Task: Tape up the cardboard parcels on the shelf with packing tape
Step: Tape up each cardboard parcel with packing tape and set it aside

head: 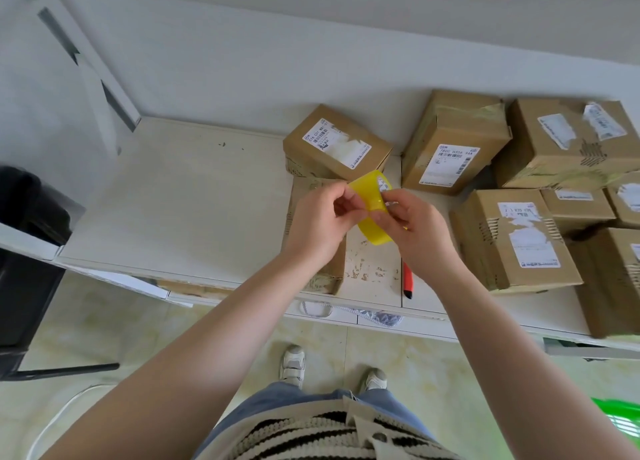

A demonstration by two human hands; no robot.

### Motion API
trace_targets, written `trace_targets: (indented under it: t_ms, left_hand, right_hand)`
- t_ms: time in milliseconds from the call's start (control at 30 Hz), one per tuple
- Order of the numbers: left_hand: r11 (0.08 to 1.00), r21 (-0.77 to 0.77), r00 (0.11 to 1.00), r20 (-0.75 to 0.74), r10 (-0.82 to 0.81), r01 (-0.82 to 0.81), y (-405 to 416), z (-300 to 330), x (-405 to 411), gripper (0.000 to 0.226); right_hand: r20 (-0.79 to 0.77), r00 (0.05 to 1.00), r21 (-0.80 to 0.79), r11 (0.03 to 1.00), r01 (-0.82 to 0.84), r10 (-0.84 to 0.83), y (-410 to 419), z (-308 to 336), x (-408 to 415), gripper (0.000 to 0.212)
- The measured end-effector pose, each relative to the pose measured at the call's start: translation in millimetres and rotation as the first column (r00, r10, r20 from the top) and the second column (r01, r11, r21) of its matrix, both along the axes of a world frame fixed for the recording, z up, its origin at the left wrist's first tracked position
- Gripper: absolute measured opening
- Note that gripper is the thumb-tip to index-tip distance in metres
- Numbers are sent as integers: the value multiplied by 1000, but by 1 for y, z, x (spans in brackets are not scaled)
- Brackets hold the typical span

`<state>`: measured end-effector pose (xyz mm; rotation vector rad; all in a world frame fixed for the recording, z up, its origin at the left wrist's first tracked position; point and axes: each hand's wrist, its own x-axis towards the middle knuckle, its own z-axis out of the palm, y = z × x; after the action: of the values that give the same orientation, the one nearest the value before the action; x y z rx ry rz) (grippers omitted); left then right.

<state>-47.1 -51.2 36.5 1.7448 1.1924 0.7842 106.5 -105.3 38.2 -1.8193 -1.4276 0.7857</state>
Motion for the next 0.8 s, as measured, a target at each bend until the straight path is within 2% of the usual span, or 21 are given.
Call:
trace_targets:
  t_ms: [67, 100, 167, 233, 300, 367, 533, 633, 733, 800]
  left_hand:
    - [995, -98, 1000, 24, -20, 22, 7, 4, -5, 17]
    - [989, -137, 998, 40, -40, 45, 12, 7, -8, 18]
    - [976, -196, 995, 47, -90, 98, 16, 12, -12, 17]
    - [960, -260, 993, 89, -84, 104, 14, 15, -14, 17]
    - [938, -329, 985, 165, -55, 107, 11, 15, -14, 16]
    - [923, -368, 983, 177, -48, 112, 8, 14, -13, 13]
    - [854, -510, 980, 200, 4, 101, 12, 12, -10, 18]
    - [847, -530, 988, 152, 32, 54, 13, 11, -10, 22]
    - [857, -514, 995, 70, 64, -19, 12, 9, -8, 13]
    - [852, -518, 987, 85, 134, -71, 13, 4, -8, 8]
  right_hand:
    - [97, 989, -60, 992, -110, 116, -3, 0, 4, 33]
    - [95, 980, -83, 983, -166, 173, -5, 0, 7, 35]
    - [100, 969, -73, 973, -218, 224, -4, 2, 15, 26]
    - [202, 960, -33, 981, -191, 194, 2, 5, 21, 22]
    - [365, 921, 1, 990, -144, 134, 10, 5, 26, 42]
    - [505, 859, 5, 995, -103, 86, 15, 8, 29, 57]
    - [548, 824, -88, 989, -117, 147, 27, 18, 27, 51]
    - [559, 807, -136, 981, -136, 189, 33, 17, 21, 54]
    - [546, 805, -191, 970, -149, 231, 35, 10, 17, 55]
    - [536, 806, -227, 962, -150, 252, 36, 4, 15, 55]
